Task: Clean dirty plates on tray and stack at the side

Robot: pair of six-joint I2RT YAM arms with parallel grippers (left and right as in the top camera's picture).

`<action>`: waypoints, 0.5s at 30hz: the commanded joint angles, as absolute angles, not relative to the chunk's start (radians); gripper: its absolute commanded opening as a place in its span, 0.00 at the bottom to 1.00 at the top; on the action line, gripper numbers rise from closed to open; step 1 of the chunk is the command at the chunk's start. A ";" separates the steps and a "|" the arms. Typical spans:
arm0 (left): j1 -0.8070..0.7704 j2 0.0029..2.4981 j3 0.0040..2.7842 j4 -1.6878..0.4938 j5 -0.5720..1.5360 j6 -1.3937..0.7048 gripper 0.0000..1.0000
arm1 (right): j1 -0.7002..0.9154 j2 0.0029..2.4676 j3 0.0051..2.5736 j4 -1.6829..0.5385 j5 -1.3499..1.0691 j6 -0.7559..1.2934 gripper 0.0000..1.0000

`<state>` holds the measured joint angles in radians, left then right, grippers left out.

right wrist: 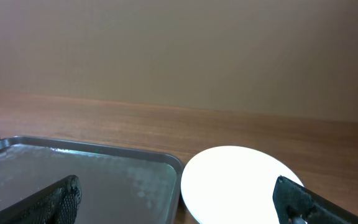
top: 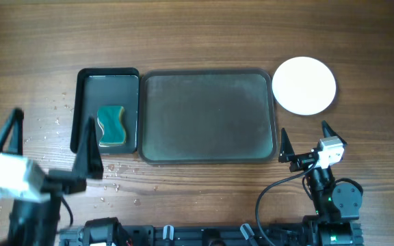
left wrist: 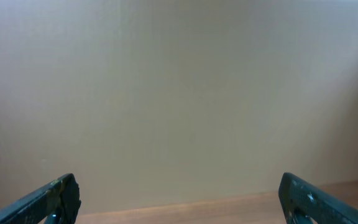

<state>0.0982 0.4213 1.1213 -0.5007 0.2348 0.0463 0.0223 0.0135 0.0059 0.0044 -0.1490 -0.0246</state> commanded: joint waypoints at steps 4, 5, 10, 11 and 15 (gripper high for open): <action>0.101 0.268 1.072 -0.643 0.246 0.040 1.00 | 0.016 0.005 0.005 0.010 -0.150 -0.034 1.00; 0.101 0.244 1.056 -0.666 0.246 0.040 1.00 | 0.016 0.005 0.005 0.010 -0.150 -0.033 1.00; 0.101 0.128 0.961 -0.796 0.246 0.040 1.00 | 0.016 0.005 0.005 0.010 -0.150 -0.034 1.00; 0.101 0.105 0.941 -0.818 0.246 0.040 1.00 | 0.016 0.005 0.005 0.010 -0.150 -0.033 0.99; 0.101 0.009 0.837 -0.831 0.247 0.040 1.00 | 0.016 0.005 0.005 0.010 -0.150 -0.033 1.00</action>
<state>0.0982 0.0856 0.9150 -0.8322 0.2348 0.0463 0.0223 0.0135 0.0059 0.0044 -0.1490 -0.0250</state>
